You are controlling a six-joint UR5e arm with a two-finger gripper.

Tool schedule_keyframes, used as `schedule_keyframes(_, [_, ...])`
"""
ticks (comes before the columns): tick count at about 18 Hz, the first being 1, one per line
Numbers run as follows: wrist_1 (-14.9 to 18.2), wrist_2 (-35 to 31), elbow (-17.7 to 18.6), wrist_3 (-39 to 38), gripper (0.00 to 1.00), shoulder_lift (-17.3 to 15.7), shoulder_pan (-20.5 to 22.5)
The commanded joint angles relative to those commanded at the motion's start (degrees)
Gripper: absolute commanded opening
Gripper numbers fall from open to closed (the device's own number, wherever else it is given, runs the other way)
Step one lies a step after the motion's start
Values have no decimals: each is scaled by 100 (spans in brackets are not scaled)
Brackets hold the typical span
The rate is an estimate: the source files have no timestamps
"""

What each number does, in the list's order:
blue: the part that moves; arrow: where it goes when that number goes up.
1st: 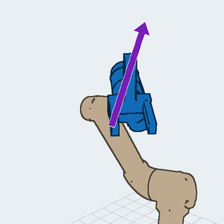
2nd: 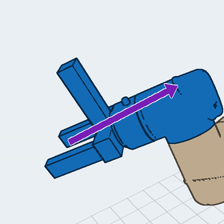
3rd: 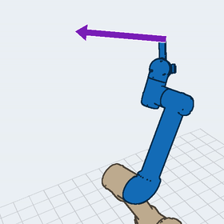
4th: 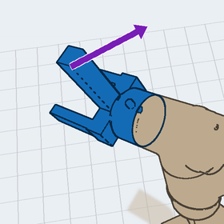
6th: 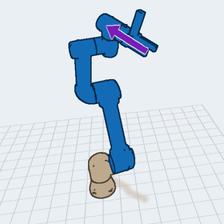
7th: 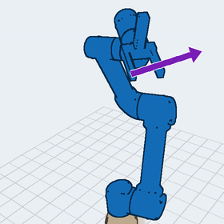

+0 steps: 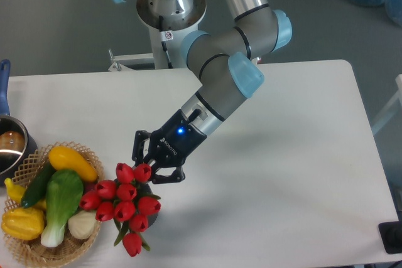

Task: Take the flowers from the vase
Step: 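Close the gripper on the tulip stems and begin lifting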

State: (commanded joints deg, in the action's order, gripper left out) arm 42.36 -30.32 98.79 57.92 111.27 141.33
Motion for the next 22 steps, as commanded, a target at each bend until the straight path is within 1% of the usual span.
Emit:
schedule_keyframes(5, [0,44,9,0,13,-123,9])
schedule_keyframes(7, [-9,219,9,9,13,-149,35])
schedule_keyframes(13, [0,360,44,193,13,-430,167])
schedule_keyframes(22, [9,562,88,132,13,-817,316])
